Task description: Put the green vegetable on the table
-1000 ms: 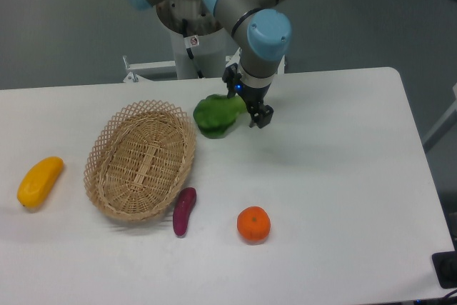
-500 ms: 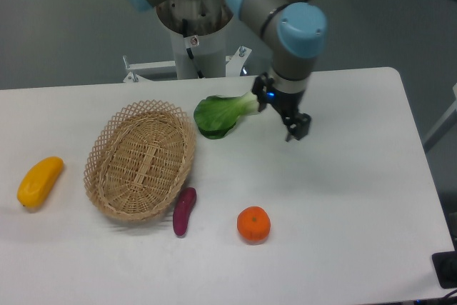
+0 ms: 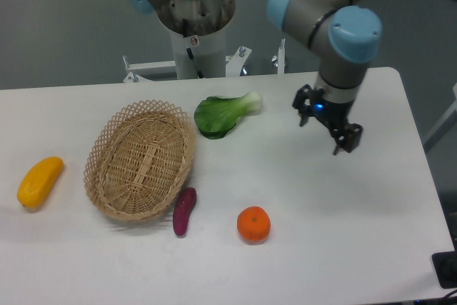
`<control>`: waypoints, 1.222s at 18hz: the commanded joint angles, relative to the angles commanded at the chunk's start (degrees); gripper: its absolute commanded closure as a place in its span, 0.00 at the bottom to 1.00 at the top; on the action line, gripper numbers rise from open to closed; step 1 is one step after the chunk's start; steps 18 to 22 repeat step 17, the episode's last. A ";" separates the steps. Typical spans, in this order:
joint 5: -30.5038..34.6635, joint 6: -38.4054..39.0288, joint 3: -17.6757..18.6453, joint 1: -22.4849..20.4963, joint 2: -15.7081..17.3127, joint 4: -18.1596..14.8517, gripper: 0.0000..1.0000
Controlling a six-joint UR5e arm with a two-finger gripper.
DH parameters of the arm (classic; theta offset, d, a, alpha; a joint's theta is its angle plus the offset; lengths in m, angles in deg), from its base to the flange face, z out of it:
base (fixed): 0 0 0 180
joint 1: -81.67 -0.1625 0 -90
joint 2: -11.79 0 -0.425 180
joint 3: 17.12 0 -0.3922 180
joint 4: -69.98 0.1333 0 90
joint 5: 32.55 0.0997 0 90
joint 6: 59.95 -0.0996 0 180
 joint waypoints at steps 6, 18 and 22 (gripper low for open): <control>0.00 0.09 -2.73 -0.88 -2.46 -0.09 0.00; 0.00 0.09 -2.90 -1.14 -2.73 -0.17 0.00; 0.00 0.09 -2.90 -1.14 -2.73 -0.17 0.00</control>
